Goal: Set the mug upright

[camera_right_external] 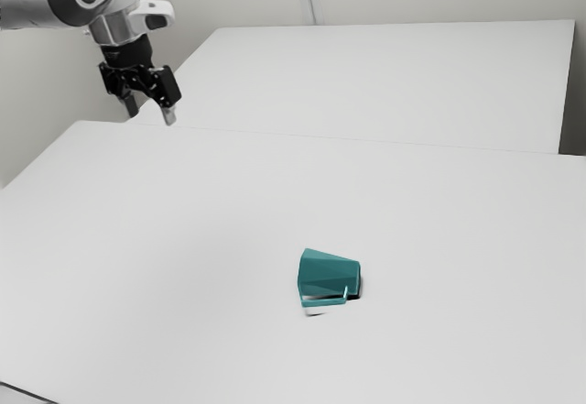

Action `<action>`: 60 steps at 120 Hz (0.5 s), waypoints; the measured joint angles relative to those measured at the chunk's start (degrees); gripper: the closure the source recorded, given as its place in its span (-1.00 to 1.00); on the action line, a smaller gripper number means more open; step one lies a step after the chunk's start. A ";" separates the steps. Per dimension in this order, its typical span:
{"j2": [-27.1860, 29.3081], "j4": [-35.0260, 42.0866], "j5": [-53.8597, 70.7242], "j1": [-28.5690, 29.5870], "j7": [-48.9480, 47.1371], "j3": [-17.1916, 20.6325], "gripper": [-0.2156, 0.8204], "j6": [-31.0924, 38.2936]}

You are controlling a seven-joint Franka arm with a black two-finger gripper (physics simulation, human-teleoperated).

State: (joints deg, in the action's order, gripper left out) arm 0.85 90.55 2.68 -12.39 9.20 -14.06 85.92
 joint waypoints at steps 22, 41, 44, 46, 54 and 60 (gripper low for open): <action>-0.66 0.90 -0.06 -1.54 0.48 -0.15 -0.58 2.47; 6.02 13.47 -1.39 -3.30 0.79 -0.13 -0.58 8.67; 7.55 16.23 -1.76 -3.10 0.83 -0.12 -0.58 10.27; 8.46 17.85 -2.04 -2.94 0.85 -0.11 -0.58 11.31; 11.34 22.95 -3.56 -2.68 0.93 0.03 -0.58 15.22; 12.81 26.08 -5.05 -2.78 0.99 0.38 -0.58 18.06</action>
State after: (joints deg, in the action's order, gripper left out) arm 13.66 116.63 -2.37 -15.16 10.19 -13.68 103.99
